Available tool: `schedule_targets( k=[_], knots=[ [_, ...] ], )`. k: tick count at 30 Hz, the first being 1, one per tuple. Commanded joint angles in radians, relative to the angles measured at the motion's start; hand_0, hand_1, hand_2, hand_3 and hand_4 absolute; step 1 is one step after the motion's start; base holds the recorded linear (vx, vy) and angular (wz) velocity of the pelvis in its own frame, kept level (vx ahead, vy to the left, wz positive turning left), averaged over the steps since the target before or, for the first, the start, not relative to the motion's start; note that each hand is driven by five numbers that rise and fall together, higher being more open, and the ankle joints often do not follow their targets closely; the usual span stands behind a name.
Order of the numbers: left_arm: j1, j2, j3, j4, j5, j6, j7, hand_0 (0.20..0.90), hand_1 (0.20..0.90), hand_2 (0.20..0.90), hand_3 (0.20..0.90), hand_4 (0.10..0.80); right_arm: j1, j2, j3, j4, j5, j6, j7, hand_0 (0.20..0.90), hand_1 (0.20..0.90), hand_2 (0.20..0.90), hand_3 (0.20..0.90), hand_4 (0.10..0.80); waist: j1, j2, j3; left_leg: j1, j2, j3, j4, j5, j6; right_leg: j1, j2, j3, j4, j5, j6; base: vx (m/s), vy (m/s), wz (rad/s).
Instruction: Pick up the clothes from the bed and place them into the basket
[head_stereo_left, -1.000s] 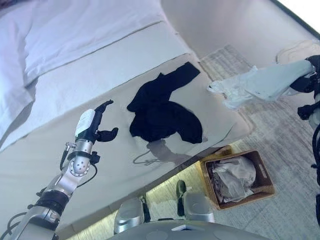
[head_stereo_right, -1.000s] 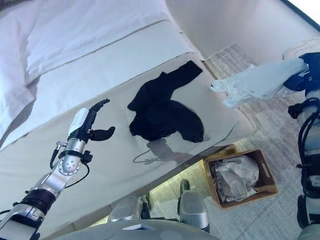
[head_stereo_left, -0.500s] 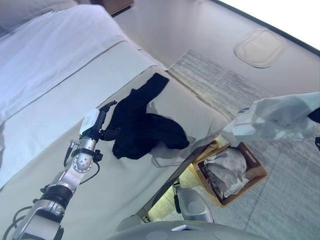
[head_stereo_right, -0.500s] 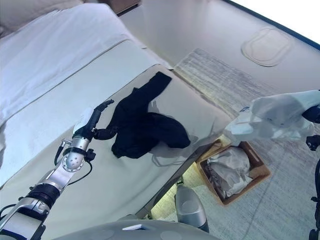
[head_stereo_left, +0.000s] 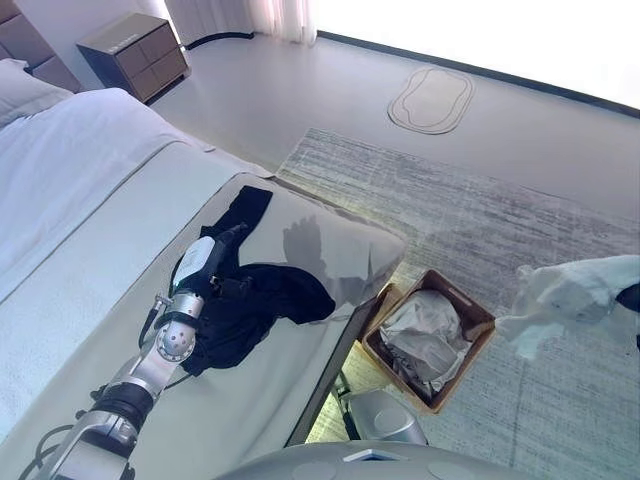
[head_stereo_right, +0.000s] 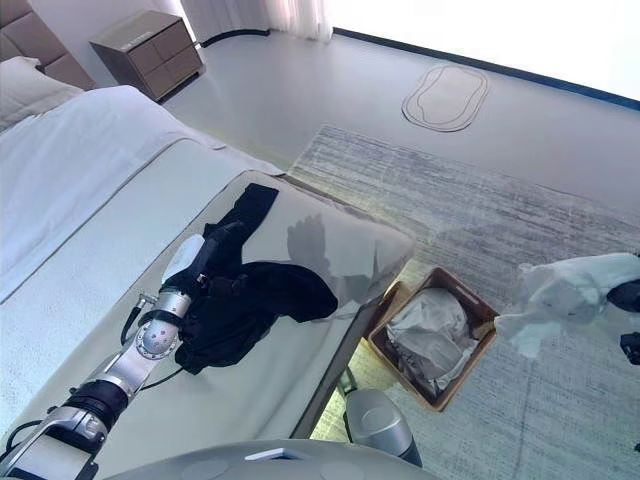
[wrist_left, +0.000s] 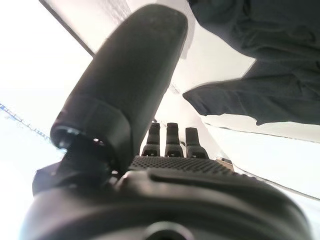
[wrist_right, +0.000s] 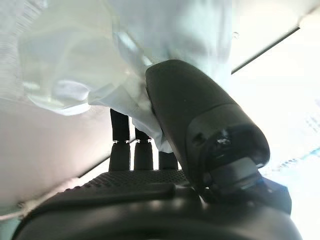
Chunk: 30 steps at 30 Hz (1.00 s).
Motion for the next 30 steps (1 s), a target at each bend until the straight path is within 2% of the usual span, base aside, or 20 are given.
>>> schedule_targets(
  k=[1, 9, 17, 19, 20, 30],
  knots=[
    [-0.072, 0.052, 0.038, -0.04, -0.004, -0.05, 0.034, 0.9, 0.9, 0.9, 0.9, 0.8, -0.081, -0.048, -0.044, -0.004, 0.038, -0.102, -0.025, 0.3, 0.3, 0.3, 0.2, 0.1, 0.012, -0.027, -0.032, -0.081, -0.011, 0.0, 0.232, -0.136, 0.03, 0.057, -0.097, 0.019, 0.057, -0.052, 0.065, -0.038, -0.046, -0.04],
    [-0.084, 0.053, 0.012, -0.077, -0.014, -0.021, 0.033, 0.9, 0.9, 0.9, 0.9, 0.8, -0.111, -0.015, 0.027, 0.096, 0.061, -0.119, -0.028, 0.3, 0.3, 0.3, 0.2, 0.1, 0.012, 0.008, -0.012, -0.086, -0.017, -0.004, 0.235, -0.137, 0.025, 0.052, -0.106, 0.016, 0.049, -0.048, 0.065, -0.025, -0.022, 0.01],
    [-0.096, 0.05, -0.012, -0.106, -0.025, 0.007, 0.029, 0.9, 0.9, 0.9, 0.9, 0.8, -0.142, 0.01, 0.087, 0.175, 0.071, -0.094, -0.044, 0.3, 0.3, 0.3, 0.2, 0.1, 0.021, 0.038, -0.004, -0.086, -0.021, -0.011, 0.216, -0.126, 0.018, 0.053, -0.11, 0.004, 0.037, -0.048, 0.068, -0.031, -0.022, 0.09],
    [-0.103, 0.051, -0.019, -0.109, -0.029, 0.008, 0.026, 0.9, 0.9, 0.9, 0.9, 0.8, -0.159, 0.006, 0.107, 0.202, 0.083, -0.098, -0.009, 0.495, 0.495, 0.495, 0.428, 0.328, 0.025, 0.044, 0.0, -0.088, -0.023, -0.017, 0.212, -0.122, 0.016, 0.054, -0.109, 0.001, 0.033, -0.047, 0.066, -0.042, -0.012, 0.06],
    [-0.105, 0.048, -0.023, -0.106, -0.03, 0.006, 0.029, 0.9, 0.9, 0.9, 0.9, 0.8, -0.169, 0.004, 0.118, 0.212, 0.077, -0.103, -0.009, 0.9, 0.9, 0.9, 0.9, 0.8, 0.026, 0.047, 0.001, -0.088, -0.023, -0.018, 0.21, -0.121, 0.016, 0.054, -0.109, 0.001, 0.032, -0.046, 0.065, -0.019, 0.0, 0.05],
    [-0.115, 0.044, -0.037, -0.125, -0.04, 0.026, 0.032, 0.9, 0.9, 0.9, 0.9, 0.8, -0.186, 0.002, 0.142, 0.224, 0.064, -0.096, -0.03, 0.9, 0.9, 0.9, 0.9, 0.8, 0.022, 0.066, 0.014, -0.088, -0.025, -0.019, 0.196, -0.112, 0.009, 0.053, -0.112, 0.004, 0.024, -0.046, 0.069, -0.005, -0.001, 0.01]
  ],
)
